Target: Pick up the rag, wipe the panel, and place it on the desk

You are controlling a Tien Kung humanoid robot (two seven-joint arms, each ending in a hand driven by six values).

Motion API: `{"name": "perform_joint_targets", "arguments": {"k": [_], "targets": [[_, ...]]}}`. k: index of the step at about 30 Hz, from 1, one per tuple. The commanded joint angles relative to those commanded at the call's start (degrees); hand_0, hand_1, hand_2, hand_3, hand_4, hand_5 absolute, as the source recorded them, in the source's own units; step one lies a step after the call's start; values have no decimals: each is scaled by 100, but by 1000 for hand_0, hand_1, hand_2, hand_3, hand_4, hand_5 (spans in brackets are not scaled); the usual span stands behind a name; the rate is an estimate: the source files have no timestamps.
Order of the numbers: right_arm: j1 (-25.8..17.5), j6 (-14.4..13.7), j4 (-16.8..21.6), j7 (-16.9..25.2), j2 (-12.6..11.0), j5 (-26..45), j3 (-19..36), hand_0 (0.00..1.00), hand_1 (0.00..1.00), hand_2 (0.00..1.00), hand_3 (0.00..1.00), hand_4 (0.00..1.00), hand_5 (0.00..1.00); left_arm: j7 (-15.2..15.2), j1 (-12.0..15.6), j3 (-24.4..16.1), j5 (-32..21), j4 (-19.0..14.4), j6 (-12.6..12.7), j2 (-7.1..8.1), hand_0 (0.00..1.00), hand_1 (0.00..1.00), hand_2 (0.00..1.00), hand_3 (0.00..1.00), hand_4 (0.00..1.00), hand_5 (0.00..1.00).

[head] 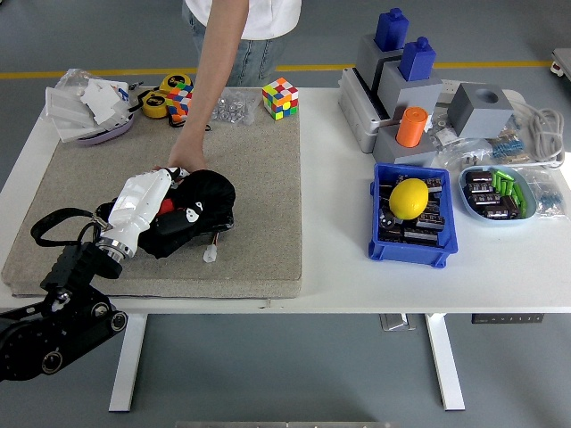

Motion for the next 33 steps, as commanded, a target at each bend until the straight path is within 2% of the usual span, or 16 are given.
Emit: {"name": "perform_joint_targets", "arguments": {"k": [7, 13, 22, 28, 33], "targets": [[8, -16, 12, 11, 23, -11, 16, 741, 631, 689, 597, 968, 579, -6, -32, 26, -30, 4, 0, -37, 195, 99, 272, 592, 554, 376], [-16, -7, 0, 5, 30, -17, 58, 741, 631, 689, 596, 967, 580, -22, 101, -146, 5, 57, 0, 83, 194, 100, 272, 593, 554, 376], [-29, -19, -1, 12, 37, -26, 124, 742, 631, 689, 596, 968, 580, -68, 373, -423, 98, 198, 0, 354, 196, 100, 272, 593, 554, 375], [-6, -10, -25, 10, 37, 20, 73, 743, 631, 689, 596, 967, 580, -87, 467, -444, 73, 345, 0, 363, 196, 100, 272, 592, 554, 375], [-53, -7, -27, 21, 74, 11, 137, 742, 631, 689, 596, 968, 581, -93, 618, -618, 122, 351, 0, 435, 196, 99, 271, 592, 553, 375]]}}
